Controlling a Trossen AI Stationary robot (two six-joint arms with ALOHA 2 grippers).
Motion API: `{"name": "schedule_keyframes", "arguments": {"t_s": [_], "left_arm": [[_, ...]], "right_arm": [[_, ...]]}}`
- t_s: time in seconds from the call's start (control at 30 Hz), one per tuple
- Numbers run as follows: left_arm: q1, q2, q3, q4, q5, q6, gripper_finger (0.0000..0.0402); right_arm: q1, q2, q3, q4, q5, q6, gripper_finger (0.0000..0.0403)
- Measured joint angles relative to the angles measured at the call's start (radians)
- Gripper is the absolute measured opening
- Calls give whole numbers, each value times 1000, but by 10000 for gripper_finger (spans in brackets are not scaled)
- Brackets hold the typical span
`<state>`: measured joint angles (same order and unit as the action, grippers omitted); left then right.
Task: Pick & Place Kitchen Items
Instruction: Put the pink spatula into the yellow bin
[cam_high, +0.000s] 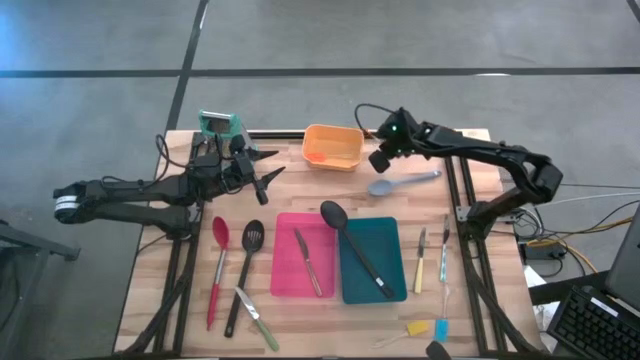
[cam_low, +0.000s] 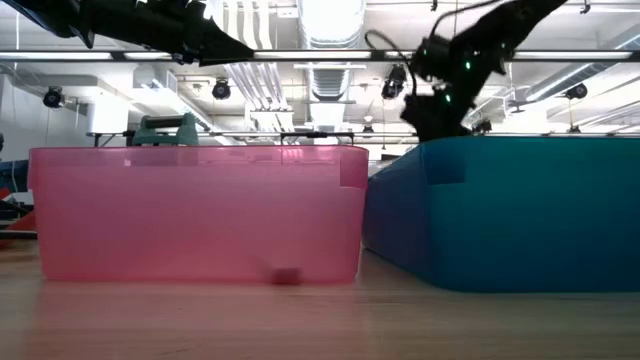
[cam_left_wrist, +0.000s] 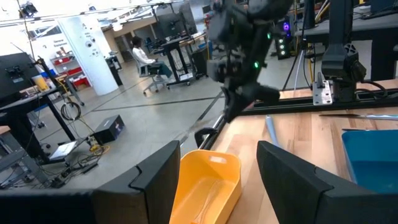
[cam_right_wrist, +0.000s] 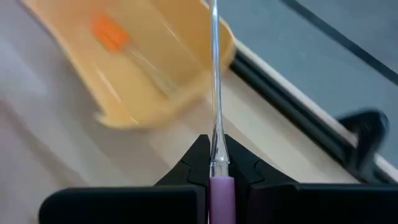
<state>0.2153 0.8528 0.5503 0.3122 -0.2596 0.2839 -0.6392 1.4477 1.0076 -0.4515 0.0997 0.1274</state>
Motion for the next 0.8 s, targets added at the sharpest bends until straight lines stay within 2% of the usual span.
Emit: {"name": "schedule_keyframes", "arguments": {"t_s": [0.2,0.6,0.8], "left_arm": [[0,0,0,0,0,0,218],[0,0,0,-9,0,0,218],[0,0,0,-10,0,0,218]], "right_arm": [[25,44,130,-72,-40,0,13],[51,360,438,-205,-57,-53,13],[51,482,513,-211,-136,-73,13]]}}
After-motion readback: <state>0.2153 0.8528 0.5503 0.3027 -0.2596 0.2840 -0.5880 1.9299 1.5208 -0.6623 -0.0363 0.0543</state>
